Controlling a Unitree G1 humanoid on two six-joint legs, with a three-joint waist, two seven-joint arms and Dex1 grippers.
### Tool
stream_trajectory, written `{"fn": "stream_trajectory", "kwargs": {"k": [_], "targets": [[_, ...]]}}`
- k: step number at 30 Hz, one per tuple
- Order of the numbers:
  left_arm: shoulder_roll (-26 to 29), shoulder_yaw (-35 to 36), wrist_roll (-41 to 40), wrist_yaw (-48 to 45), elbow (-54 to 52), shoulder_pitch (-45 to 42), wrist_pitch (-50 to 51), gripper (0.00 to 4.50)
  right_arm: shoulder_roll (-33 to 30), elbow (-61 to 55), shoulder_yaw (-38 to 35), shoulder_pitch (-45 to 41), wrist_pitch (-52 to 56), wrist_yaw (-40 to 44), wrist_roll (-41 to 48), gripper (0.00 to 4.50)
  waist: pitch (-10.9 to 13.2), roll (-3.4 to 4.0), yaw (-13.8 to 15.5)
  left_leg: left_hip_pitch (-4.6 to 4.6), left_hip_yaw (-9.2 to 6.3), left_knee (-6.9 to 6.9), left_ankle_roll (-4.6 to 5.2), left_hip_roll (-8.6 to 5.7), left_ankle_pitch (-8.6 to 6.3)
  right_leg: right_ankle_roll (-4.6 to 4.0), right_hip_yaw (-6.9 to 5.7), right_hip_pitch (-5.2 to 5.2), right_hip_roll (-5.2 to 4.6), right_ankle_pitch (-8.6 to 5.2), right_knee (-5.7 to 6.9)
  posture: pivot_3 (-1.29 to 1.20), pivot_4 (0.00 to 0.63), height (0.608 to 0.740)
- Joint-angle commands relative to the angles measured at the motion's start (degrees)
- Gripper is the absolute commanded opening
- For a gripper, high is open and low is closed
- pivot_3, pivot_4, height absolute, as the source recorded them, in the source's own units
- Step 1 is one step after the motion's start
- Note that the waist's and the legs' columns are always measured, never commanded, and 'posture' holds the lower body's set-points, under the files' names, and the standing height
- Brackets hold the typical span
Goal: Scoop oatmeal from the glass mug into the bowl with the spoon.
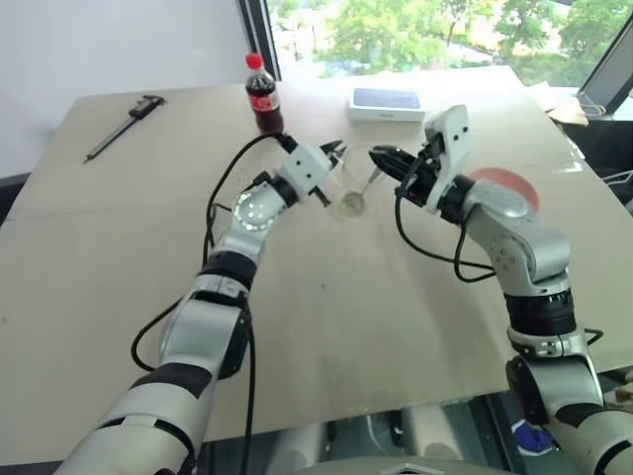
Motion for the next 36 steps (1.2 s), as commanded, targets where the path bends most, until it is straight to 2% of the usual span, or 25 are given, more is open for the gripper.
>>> {"fn": "stream_trajectory", "kwargs": {"k": [1,7,14,28,36], "targets": [[-0.1,1.7,-1.6,1.7,-2.5,-3.5,-2.4,0.01,2.3,0.3,-1.4,0.6,8.7,-4.4,2.6,0.0,0.0,0.0,0.0,0.0,0.0,0.0,0.0,0.0,0.0,0.0,0.0,0.0,-0.01,0.0,0.02,0.0,0.15,0.74],[-1.0,1.6,-1.4,1.5,-1.7,-3.3,-2.4,0.01,8.8,1.0,-12.5,-3.6,18.7,-14.6,10.9,0.0,0.0,0.0,0.0,0.01,0.0,0.01,0.0,0.0,0.0,0.0,0.01,-0.01,-0.03,0.0,0.07,0.0,0.15,0.74],[-2.4,1.9,-1.5,2.2,1.0,-4.1,-1.2,0.01,11.0,0.8,-24.1,-8.9,27.7,-23.7,19.2,0.0,0.0,0.0,0.0,0.0,0.0,0.03,0.0,-0.02,0.0,0.0,0.01,-0.02,-0.06,0.0,0.29,0.0,0.15,0.74],[-5.0,2.8,-3.2,2.3,4.2,-2.9,0.8,0.01,8.9,3.2,-39.9,-13.7,34.8,-39.0,32.1,0.0,0.0,0.01,0.0,0.02,0.09,0.03,0.01,-0.01,0.0,0.0,0.1,-0.05,-0.06,0.0,0.53,0.0,0.15,0.74],[-7.7,5.9,-6.7,2.1,5.0,-3.1,3.0,0.01,7.4,7.8,-46.4,-15.4,33.2,-51.0,41.5,0.0,0.0,0.01,0.0,0.02,0.16,0.03,0.02,0.0,0.0,0.0,0.16,-0.05,-0.07,0.0,0.57,0.0,0.15,0.74]]}}
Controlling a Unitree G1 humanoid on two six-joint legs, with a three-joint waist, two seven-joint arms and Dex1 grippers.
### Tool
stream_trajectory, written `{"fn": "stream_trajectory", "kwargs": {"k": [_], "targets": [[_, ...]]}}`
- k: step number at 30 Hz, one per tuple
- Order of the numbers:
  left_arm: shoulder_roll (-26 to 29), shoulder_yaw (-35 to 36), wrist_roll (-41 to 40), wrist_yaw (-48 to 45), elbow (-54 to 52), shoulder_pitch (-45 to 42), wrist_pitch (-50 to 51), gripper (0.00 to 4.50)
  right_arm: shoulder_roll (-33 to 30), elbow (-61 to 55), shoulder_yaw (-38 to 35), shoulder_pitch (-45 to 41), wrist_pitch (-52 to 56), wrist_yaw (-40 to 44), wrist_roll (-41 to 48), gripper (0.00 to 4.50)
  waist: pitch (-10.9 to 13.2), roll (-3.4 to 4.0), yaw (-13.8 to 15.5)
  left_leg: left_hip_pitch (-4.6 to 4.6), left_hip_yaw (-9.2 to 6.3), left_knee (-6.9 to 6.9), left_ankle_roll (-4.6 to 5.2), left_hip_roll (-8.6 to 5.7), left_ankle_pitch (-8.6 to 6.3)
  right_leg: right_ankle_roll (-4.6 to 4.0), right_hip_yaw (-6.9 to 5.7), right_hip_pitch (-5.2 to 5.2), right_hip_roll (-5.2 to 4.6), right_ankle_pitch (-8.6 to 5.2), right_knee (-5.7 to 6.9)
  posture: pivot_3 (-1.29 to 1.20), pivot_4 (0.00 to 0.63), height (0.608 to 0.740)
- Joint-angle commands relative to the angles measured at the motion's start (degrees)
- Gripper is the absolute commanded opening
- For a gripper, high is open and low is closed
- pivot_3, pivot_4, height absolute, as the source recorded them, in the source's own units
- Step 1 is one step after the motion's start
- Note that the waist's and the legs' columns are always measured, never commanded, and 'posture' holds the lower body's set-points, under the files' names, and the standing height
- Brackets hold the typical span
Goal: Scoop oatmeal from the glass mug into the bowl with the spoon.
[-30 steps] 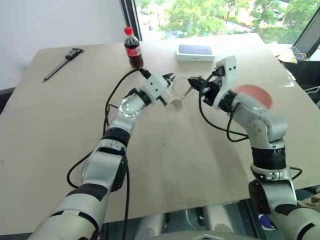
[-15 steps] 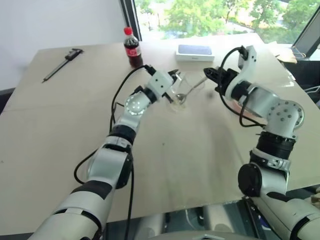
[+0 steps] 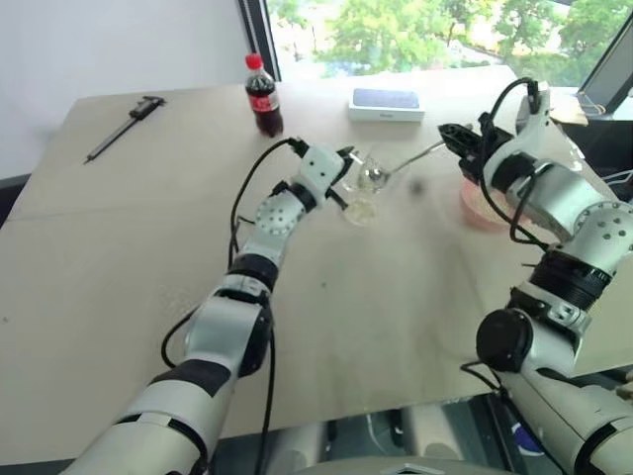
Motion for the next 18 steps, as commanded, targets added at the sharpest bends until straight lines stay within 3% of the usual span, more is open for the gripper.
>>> {"fn": "stream_trajectory", "kwargs": {"k": [1,18], "targets": [[-0.6,2.8,-3.1,0.5,-1.3,-1.4,-0.4,0.01,-1.7,0.6,-2.0,-1.6,-1.7,-4.7,4.9,0.0,0.0,0.0,0.0,0.0,0.0,0.0,0.0,0.0,0.0,0.0,0.0,0.0,0.0,0.0,0.0,0.0,0.15,0.74],[-2.6,4.4,-4.7,0.2,-1.2,-0.2,-1.4,0.01,-7.4,5.7,-1.5,1.7,-12.5,-16.3,21.0,0.0,0.0,0.0,0.0,0.05,0.24,-0.02,0.04,0.07,-0.01,0.0,0.17,0.0,0.04,0.0,0.03,0.0,0.15,0.74]]}}
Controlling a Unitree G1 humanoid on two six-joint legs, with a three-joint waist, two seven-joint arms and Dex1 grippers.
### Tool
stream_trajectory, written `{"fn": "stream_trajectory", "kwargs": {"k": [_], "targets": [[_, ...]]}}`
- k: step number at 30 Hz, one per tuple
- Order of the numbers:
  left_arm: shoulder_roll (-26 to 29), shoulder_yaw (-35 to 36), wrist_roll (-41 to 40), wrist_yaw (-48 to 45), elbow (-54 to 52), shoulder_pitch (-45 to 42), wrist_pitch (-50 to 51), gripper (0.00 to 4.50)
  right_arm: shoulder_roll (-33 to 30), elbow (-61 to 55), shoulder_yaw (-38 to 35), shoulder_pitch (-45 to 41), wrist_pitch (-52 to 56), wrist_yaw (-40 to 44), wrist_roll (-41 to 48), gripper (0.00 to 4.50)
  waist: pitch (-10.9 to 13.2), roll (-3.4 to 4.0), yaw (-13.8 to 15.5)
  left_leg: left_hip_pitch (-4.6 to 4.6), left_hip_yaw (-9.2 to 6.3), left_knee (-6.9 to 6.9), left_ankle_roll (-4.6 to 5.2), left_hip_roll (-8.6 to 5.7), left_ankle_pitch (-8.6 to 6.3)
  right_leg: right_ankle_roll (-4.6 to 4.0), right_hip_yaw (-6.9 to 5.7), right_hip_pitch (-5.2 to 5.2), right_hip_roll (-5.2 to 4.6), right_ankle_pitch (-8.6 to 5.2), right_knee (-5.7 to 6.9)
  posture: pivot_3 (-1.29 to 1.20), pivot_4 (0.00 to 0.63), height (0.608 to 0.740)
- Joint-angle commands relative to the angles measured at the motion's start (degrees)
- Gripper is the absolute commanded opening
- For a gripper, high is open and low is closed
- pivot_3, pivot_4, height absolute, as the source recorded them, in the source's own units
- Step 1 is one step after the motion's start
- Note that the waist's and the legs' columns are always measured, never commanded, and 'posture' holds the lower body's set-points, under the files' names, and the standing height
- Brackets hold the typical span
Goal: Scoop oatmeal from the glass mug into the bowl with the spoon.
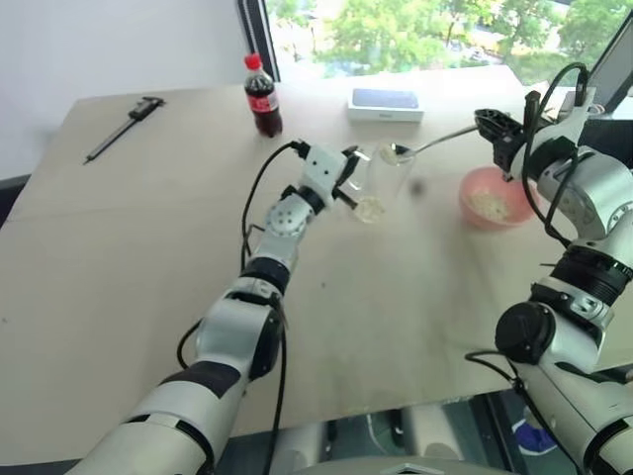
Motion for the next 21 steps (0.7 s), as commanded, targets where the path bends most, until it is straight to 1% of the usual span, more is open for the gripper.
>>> {"fn": "stream_trajectory", "kwargs": {"k": [1,11,21], "targets": [[0.1,2.4,-2.6,-0.2,-1.5,-0.3,-1.5,0.01,-1.4,-0.8,0.0,1.6,-3.4,-2.6,4.7,0.0,0.0,0.0,0.0,0.0,0.0,0.0,0.0,0.0,0.0,0.0,0.0,0.0,0.0,0.0,0.0,0.0,0.15,0.74],[-0.3,2.8,-2.5,0.0,-1.2,-0.3,-1.5,0.01,-1.8,-2.6,5.3,6.1,-9.8,-6.5,13.8,0.0,0.0,-0.01,0.0,0.0,0.04,0.0,0.01,0.01,0.0,0.0,0.02,0.0,0.01,0.0,0.0,0.0,0.15,0.74],[-0.7,2.8,-1.9,-0.2,-1.0,-0.3,-1.8,0.01,-6.4,-1.8,8.8,8.6,-14.2,-4.2,16.7,0.0,0.0,-0.01,0.1,-0.01,0.06,0.0,0.03,0.01,0.0,0.01,0.02,0.01,0.01,0.0,-0.01,0.0,0.15,0.74]]}}
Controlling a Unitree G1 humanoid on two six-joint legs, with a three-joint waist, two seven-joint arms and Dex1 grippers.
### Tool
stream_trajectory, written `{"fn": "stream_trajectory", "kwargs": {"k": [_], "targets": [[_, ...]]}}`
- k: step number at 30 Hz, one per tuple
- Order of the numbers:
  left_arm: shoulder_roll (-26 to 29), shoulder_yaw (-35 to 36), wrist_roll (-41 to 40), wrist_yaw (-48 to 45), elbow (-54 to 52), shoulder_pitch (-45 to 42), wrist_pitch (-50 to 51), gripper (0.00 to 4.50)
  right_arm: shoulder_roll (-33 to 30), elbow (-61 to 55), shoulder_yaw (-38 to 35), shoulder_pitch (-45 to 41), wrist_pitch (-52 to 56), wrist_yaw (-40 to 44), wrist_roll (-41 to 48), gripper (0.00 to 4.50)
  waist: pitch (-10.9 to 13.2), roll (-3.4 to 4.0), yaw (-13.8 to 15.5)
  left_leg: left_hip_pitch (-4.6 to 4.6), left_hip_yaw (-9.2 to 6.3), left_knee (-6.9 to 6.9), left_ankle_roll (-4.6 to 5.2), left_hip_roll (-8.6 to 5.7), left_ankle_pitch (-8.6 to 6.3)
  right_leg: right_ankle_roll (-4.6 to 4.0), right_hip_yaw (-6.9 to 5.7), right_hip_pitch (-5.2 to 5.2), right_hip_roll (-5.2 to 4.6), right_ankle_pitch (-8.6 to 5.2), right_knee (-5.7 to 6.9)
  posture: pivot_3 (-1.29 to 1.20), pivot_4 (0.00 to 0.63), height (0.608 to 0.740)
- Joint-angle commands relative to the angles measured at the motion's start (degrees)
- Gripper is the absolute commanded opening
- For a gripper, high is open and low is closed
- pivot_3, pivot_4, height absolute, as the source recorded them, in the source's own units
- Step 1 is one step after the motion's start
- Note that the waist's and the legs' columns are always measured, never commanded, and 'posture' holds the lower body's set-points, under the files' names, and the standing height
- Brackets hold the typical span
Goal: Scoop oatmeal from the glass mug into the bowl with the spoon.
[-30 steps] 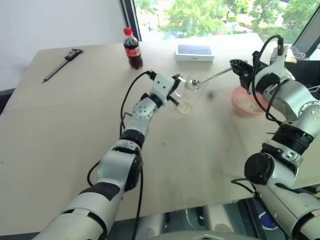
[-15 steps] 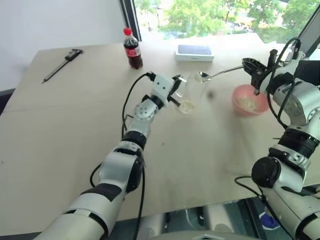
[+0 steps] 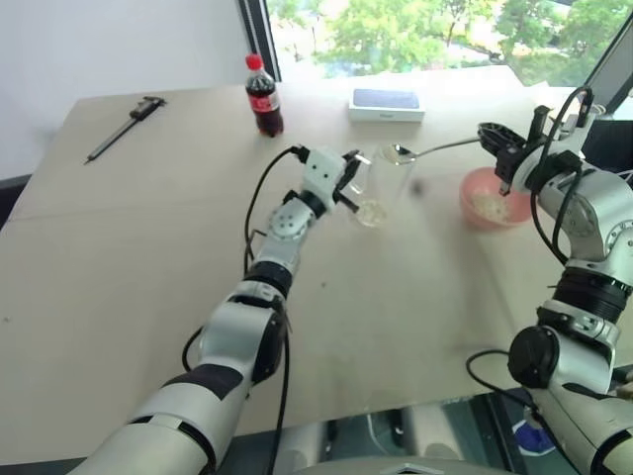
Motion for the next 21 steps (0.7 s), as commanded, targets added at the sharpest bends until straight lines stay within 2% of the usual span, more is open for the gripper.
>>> {"fn": "stream_trajectory", "kwargs": {"k": [1,21], "targets": [[0.3,1.4,-1.5,0.6,-1.3,-1.1,-1.8,0.01,-3.0,-1.3,0.2,0.8,-1.8,0.9,1.3,0.0,0.0,0.0,0.0,0.0,0.0,0.0,0.0,0.0,0.0,0.0,0.0,0.0,0.0,0.0,0.0,0.0,0.15,0.74],[1.0,0.3,0.5,0.7,-0.7,-0.3,-2.8,0.01,-6.4,-5.3,0.9,3.3,-9.2,2.4,5.3,0.0,0.0,-0.01,0.1,0.01,0.04,0.0,0.02,0.01,0.0,0.01,0.02,0.01,0.01,0.0,-0.01,0.0,0.15,0.74]]}}
